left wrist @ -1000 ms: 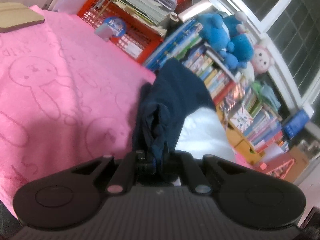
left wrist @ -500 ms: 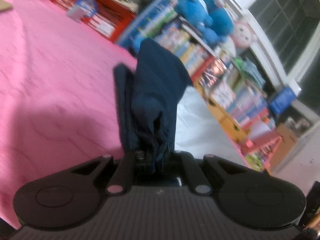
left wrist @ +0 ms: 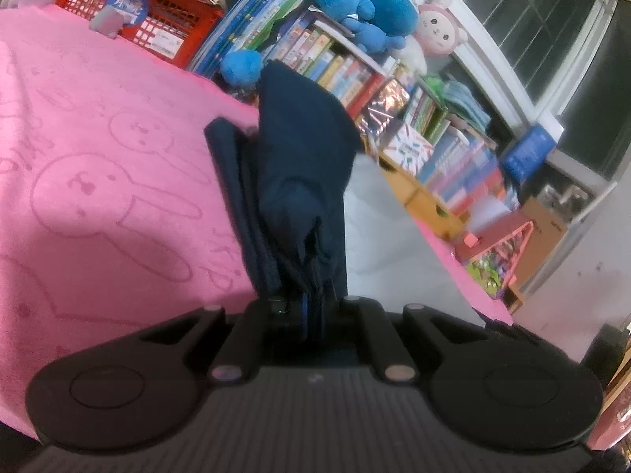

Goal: Fold clothes

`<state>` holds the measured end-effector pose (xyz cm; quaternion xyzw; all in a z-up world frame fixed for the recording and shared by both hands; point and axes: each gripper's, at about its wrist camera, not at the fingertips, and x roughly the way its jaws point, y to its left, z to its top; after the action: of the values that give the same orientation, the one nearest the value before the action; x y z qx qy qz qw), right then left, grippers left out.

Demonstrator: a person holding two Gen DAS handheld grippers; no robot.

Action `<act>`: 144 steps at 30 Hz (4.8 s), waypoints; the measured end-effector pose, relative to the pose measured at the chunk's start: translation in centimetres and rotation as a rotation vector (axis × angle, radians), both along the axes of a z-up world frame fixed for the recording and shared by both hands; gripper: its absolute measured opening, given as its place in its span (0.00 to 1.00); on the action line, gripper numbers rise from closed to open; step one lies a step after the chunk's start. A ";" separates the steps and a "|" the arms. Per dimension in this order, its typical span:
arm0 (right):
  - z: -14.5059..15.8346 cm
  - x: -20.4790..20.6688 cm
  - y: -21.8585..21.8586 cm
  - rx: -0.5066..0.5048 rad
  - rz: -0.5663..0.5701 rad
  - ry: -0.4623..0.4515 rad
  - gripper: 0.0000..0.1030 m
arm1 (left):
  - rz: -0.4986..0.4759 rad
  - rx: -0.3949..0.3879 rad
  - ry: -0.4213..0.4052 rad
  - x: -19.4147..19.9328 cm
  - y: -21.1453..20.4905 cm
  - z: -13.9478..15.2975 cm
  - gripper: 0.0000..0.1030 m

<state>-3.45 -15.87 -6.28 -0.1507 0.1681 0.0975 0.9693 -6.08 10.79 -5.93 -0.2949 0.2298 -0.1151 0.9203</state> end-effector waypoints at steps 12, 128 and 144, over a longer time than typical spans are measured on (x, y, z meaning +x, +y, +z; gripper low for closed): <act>3.0 -4.0 -4.5 0.120 0.196 0.086 0.47 | -0.018 0.025 -0.028 -0.3 -0.3 -0.1 0.08; -3.6 -6.0 17.6 -0.664 0.561 -0.435 0.09 | 0.029 1.047 -0.047 19.4 0.5 2.7 0.24; -3.2 -5.6 17.5 -0.662 0.570 -0.414 0.11 | -0.375 0.970 -0.205 18.5 -9.2 6.1 0.26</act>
<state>-9.05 1.62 -9.48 -0.5072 -0.0544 0.2684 0.8172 12.45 1.64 0.17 0.2236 0.2142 -0.1865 0.9324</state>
